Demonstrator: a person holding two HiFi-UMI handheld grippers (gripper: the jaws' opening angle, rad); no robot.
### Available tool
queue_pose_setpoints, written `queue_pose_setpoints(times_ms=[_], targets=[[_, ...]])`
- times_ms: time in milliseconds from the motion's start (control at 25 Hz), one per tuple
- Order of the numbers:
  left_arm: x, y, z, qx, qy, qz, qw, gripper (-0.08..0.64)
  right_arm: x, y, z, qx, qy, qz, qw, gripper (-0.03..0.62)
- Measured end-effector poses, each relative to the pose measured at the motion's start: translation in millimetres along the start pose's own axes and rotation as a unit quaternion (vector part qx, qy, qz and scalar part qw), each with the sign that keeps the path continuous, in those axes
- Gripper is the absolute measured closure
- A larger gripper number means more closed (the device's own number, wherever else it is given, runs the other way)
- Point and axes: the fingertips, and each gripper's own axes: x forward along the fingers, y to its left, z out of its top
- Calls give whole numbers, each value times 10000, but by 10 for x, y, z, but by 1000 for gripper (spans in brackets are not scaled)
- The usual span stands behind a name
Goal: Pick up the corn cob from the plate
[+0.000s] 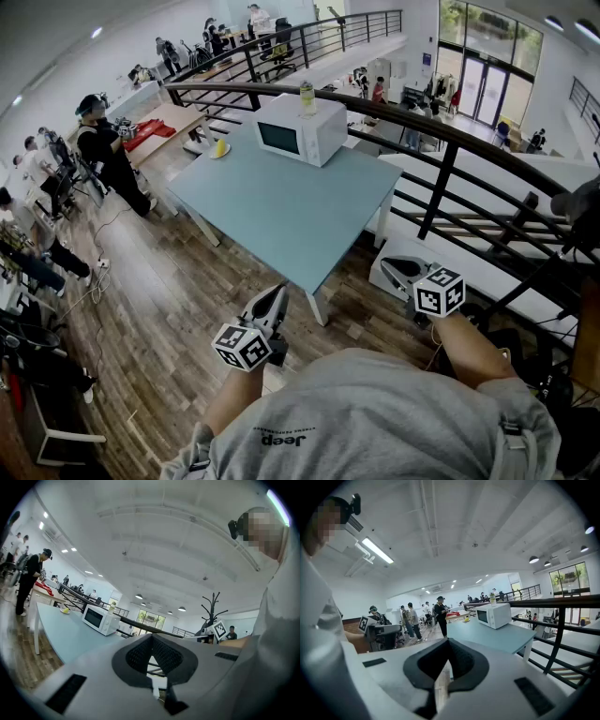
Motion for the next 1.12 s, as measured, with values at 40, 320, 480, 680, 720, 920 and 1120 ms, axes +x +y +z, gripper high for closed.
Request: queue_pose_setpoints(times_ms=[40,320,480,680,720,920,1120], targets=[[11,-24,0,8,-15,5,10000,543,-14,-11,2,-10,1,19,10000,578],[74,-171,-27,20,-127,84,9999,543,-156,-77,11,-102,-18,129,9999,578],[171,-297,-18,91,-168,71,9998,543,-243,-161,46,-117,-34,173,9998,578],[257,-420,1,193,-215,112,9995,543,-321,-266,60,-41,2,234,9997,577],[259,-443,5,205,-225,127,9995,543,-341,-276,67,-41,-10,255,9997,577],[269,-510,-34,179,-209,178,9995,543,-334,-337,83,-19,-49,370,9993,577],[320,-358,-47,126,-146,223,9996,543,-125,-343,59,7,-30,536,9986,577]])
